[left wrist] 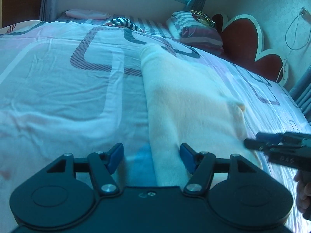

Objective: Fold small clothes

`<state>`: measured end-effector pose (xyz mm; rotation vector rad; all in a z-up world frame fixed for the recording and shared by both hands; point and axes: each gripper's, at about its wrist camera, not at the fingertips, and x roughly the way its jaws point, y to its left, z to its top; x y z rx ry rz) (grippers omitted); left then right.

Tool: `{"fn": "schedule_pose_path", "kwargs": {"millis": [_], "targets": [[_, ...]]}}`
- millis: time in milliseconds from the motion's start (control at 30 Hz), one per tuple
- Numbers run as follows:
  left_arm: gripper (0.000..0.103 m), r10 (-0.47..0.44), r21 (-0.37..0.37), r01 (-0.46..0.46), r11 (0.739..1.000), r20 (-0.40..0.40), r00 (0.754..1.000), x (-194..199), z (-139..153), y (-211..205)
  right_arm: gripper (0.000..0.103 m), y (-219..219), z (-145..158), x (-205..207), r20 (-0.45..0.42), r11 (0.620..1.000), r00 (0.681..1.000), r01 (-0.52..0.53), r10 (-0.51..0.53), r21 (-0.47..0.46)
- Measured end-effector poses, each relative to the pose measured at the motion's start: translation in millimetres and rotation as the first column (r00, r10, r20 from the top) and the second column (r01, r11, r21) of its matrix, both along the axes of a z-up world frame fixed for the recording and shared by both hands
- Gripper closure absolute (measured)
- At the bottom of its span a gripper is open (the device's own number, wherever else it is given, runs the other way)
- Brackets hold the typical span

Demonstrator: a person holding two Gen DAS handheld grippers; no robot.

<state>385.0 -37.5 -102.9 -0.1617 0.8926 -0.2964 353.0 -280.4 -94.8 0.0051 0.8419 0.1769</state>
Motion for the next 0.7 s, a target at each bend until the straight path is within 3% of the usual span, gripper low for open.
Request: {"fn": "schedule_pose_path", "kwargs": {"millis": [100, 200, 233, 533, 633, 700], "targets": [[0.039, -0.003, 0.009, 0.003, 1.0, -0.005, 1.0, -11, -2, 0, 0.054, 5, 7, -15, 0.007, 0.999, 1.0, -0.015, 0.015, 0.042], [0.04, -0.002, 0.017, 0.002, 1.0, -0.008, 1.0, -16, -2, 0, 0.054, 14, -6, -20, -0.052, 1.0, 0.999, -0.012, 0.012, 0.001], [0.039, -0.003, 0.019, 0.003, 1.0, -0.01, 1.0, -17, -2, -1, 0.059, 13, -12, -21, -0.074, 1.0, 0.997, -0.003, 0.003, -0.003], [0.039, -0.014, 0.035, 0.015, 0.999, -0.012, 1.0, -27, -4, 0, 0.065, 5, 3, -37, -0.031, 0.992, 0.997, 0.076, -0.073, 0.097], [0.038, -0.015, 0.048, 0.016, 0.999, -0.005, 1.0, -29, -4, -3, 0.065, 6, -15, -32, -0.095, 0.994, 0.992, 0.095, -0.088, 0.062], [0.038, -0.017, 0.064, 0.017, 0.998, -0.001, 1.0, -30, -4, -5, 0.065, 0, -19, -33, -0.096, 0.986, 0.989, 0.124, -0.114, 0.111]]}}
